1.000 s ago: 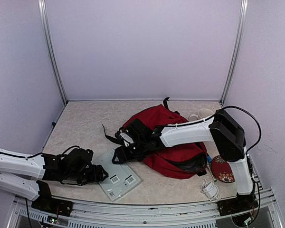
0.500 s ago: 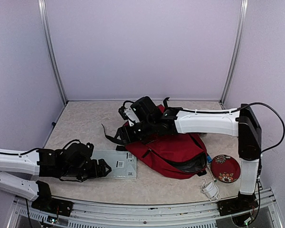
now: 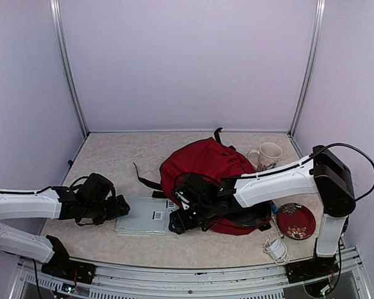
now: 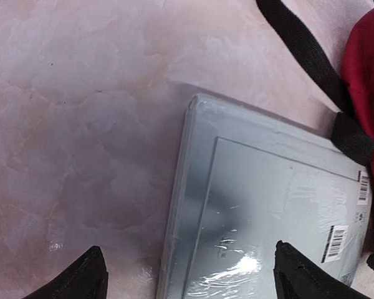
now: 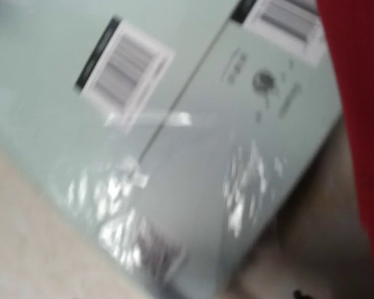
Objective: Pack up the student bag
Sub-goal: Adjust the book at the center of the board.
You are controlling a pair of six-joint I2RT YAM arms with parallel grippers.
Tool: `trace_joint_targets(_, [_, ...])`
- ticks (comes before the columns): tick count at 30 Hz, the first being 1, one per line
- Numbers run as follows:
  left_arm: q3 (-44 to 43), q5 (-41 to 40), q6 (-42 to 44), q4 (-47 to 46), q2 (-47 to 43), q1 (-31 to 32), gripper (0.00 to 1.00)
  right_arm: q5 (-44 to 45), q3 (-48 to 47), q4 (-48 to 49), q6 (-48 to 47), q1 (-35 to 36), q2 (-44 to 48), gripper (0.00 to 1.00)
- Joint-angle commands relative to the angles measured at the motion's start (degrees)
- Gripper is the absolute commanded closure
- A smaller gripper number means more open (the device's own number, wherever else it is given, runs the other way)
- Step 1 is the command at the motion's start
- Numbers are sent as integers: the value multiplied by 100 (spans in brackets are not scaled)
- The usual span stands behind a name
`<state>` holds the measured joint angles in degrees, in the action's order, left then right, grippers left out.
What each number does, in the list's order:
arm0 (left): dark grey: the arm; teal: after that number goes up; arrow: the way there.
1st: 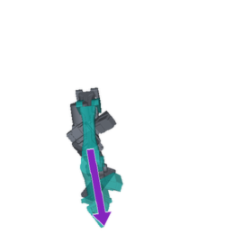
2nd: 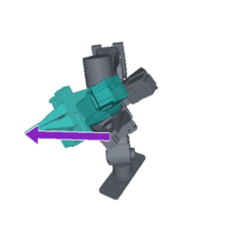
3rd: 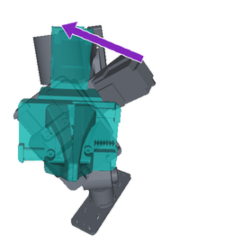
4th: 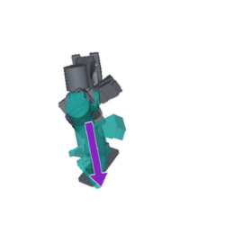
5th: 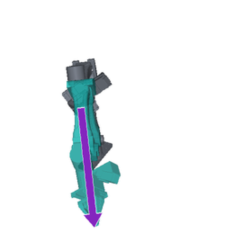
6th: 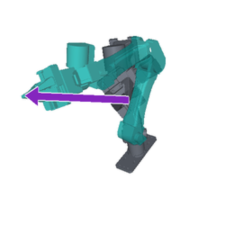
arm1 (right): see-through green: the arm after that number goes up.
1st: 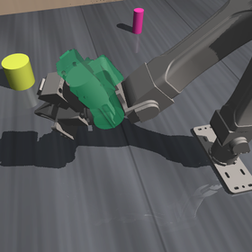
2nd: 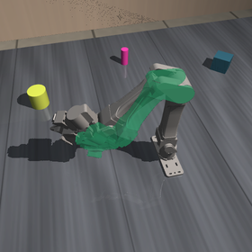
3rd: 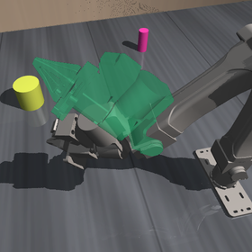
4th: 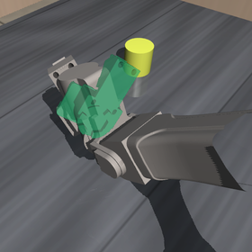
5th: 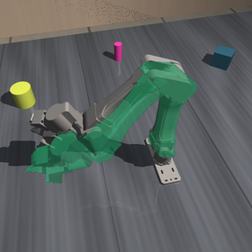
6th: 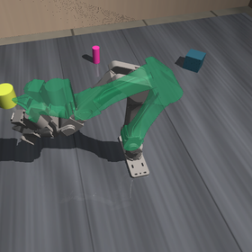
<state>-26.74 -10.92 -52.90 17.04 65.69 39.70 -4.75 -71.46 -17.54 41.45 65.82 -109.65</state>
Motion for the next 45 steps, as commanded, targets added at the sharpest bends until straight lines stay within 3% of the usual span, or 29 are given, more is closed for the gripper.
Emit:
trace_joint_targets(1, [156, 187, 223, -453, 261, -44, 13, 335, -403, 180, 357, -166, -477, 29])
trace_joint_targets(8, [408, 323, 167, -797, 382, -52, 18, 319, -620, 216, 430, -378, -632, 25])
trace_joint_targets(13, [509, 563, 142, -873, 539, -42, 21, -837, -1161, -184, 281, -368, -1156, 24])
trace_joint_targets(20, [783, 598, 17, -977, 322, -34, 21, -670, -1490, -351, 416, -312, -1378, 23])
trace_joint_targets(24, [971, 759, 51, -1270, 355, -24, 23, -1138, -1669, 143, 306, -320, -1439, 24])
trace_joint_targets(34, [1426, 1161, -286, -1989, 537, 133, 33, -939, -3653, -502, -576, -131, -1766, 30])
trace_joint_targets(45, [1342, 1025, -809, -1599, 58, 869, 36, -1282, -3632, -470, -515, 175, -1517, 32])
